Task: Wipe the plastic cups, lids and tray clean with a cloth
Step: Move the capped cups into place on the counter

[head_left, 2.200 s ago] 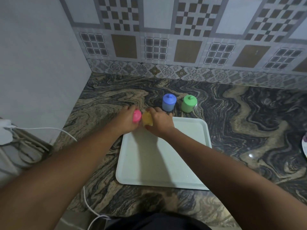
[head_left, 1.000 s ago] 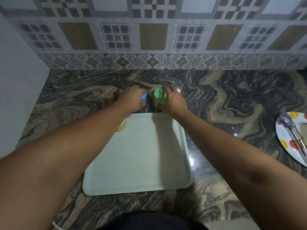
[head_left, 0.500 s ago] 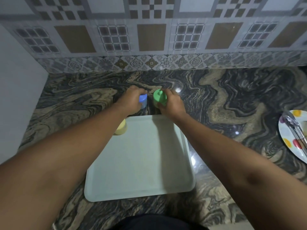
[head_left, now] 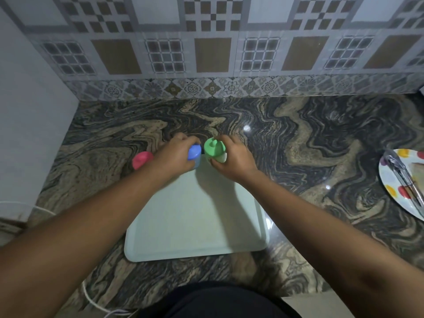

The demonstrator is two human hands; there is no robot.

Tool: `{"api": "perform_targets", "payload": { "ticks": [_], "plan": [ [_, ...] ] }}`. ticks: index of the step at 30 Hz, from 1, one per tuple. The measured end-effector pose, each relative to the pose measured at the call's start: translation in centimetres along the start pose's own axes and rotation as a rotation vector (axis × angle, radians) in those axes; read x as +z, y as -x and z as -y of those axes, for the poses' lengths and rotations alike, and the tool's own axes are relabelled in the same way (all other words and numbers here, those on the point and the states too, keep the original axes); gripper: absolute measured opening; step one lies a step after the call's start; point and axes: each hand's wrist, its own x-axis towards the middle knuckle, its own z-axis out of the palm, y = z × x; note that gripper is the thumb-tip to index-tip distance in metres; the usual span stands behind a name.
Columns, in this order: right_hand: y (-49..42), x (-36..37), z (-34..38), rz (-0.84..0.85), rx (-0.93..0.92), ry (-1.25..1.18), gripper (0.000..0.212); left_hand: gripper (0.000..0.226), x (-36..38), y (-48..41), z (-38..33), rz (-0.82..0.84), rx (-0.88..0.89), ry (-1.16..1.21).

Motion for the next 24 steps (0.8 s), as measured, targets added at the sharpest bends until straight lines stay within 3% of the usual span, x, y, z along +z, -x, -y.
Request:
{"api": "perform_targets", "payload": {
  "ticks": [16,18,20,22,24],
  "plan": [
    [1.6,2.6,0.6,0.031,0.005,0.002,0.064,0.053,1.3,1.6,0.4,-0.021,0.038,-0.279],
    [1.7,2.6,0.6,0.034,0.017,-0.003,0.071,0.060,1.4,1.7,0.5,-0.011,0.037,-0.290],
    [1.6,2.3,0.5,0.074,0.043,-0.004,0.091,0.076,1.3,2.0,0.3,-0.004,0.033,-0.295],
    [1.7,1.4,0.2,0.098,0.070,-0.017,0.111,0.080,0.7,2.7,0.1,-0.105,0.036,-0.242],
    [2.5,0.3,-0.5,0.061,0.104,-0.055,0.108,0.072,-0.6,3.8,0.4,-0.280,0.029,-0.153]
  ]
}}
